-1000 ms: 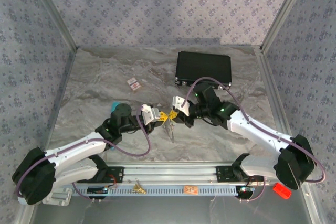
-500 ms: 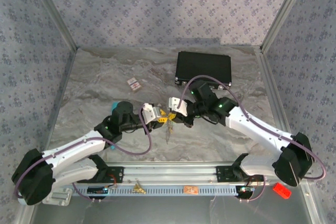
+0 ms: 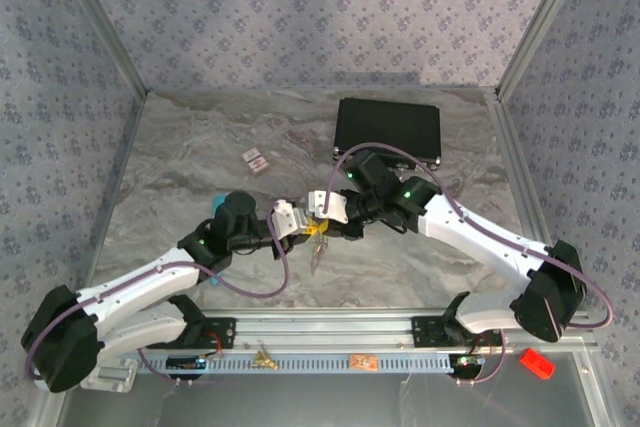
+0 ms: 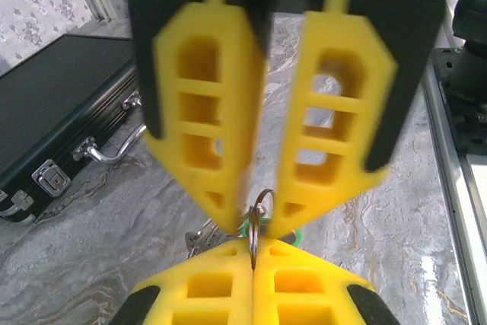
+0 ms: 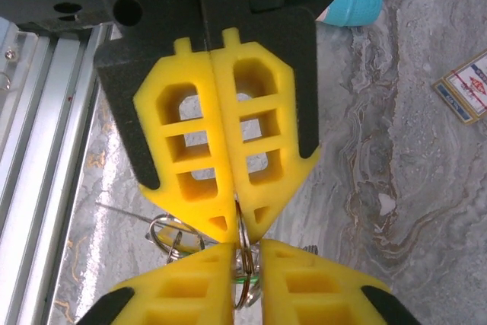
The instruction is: Put the keys on the keyring
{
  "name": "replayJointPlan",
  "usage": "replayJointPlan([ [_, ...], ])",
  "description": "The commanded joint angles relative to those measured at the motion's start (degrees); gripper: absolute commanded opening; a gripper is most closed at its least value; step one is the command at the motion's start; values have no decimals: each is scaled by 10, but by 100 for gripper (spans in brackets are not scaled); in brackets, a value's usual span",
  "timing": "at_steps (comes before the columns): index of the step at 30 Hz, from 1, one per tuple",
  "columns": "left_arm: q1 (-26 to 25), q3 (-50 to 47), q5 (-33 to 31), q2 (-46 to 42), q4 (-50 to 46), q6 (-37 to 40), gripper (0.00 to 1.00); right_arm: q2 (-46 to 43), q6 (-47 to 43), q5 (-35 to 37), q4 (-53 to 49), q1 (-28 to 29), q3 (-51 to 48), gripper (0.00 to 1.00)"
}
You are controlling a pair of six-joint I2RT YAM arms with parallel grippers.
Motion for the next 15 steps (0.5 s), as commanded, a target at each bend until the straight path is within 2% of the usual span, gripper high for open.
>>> replayJointPlan([
  [1, 0, 2, 16, -18, 26, 7, 0, -34, 27, -46, 28, -24, -29, 27],
  [7, -1, -36, 20, -33, 97, -4, 0, -63, 73, -78, 80, -46, -83, 29],
  [15, -1, -38, 20, -34, 96, -4, 0, -56, 89, -95, 102, -43, -89, 28],
])
